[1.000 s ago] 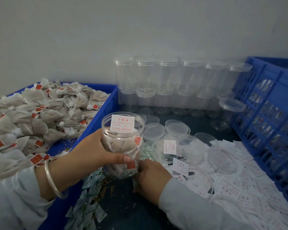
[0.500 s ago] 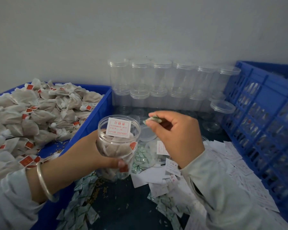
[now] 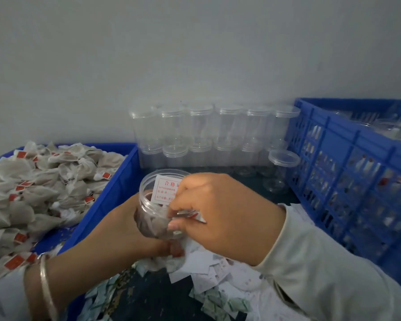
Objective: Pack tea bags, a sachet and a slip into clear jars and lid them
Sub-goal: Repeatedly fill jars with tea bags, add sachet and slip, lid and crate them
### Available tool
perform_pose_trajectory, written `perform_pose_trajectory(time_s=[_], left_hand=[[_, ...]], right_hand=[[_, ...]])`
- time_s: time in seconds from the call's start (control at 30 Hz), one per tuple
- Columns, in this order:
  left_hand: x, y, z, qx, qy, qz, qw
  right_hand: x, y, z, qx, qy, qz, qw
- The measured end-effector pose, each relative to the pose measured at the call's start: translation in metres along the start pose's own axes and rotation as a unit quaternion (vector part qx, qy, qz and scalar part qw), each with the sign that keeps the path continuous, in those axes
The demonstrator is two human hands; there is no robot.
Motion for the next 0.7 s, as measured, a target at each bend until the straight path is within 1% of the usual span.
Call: perform_pose_trajectory(time_s=[0.07, 0.1, 0.17, 0.2, 0.27, 0.4, 0.53, 0.63, 0.7], left_hand=[[-0.034, -0.011, -0.023, 0.021, 0.025, -0.044, 0.999], [-0.051, -0.018, -0.037, 0.026, 0.042, -0.071, 0.996], [-0.086, -0.035, -0.062, 0.020, 0.063, -0.129, 0.989], [-0.100, -0.045, -0.077, 0.019, 0.078, -0.149, 0.986], [-0.126, -0.066, -0.114, 0.034, 0.117, -0.171, 0.978], [-0.137, -0.103, -0.173, 0.036, 0.208, -0.150, 0.966], [-0.121, -0.122, -0.226, 0.015, 0.268, -0.111, 0.957], [-0.100, -0.126, -0.255, 0.008, 0.293, -0.073, 0.953], [-0.086, -0.127, -0.271, -0.003, 0.310, -0.055, 0.949]], right_hand=[[-0.011, 0.011, 0.031, -0.002, 0.033, -0.012, 0.999], [-0.018, 0.020, 0.050, -0.016, 0.051, -0.017, 0.998], [-0.034, 0.041, 0.094, -0.077, 0.078, -0.036, 0.993], [-0.045, 0.056, 0.117, -0.109, 0.096, -0.050, 0.988], [-0.071, 0.087, 0.156, -0.143, 0.145, -0.077, 0.976], [-0.130, 0.145, 0.227, -0.194, 0.186, -0.137, 0.953], [-0.203, 0.193, 0.288, -0.221, 0.256, -0.225, 0.914], [-0.276, 0.208, 0.314, -0.229, 0.282, -0.303, 0.881], [-0.330, 0.212, 0.318, -0.224, 0.269, -0.357, 0.866]])
Point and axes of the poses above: each hand's wrist, its own y-axis away from the middle knuckle, its own z-axis out of the back of the hand, x = y × z, the point moved 9 cm from there along -y, towards the middle knuckle, and after that the axes turned 13 degrees about y, right-handed, at the moved point
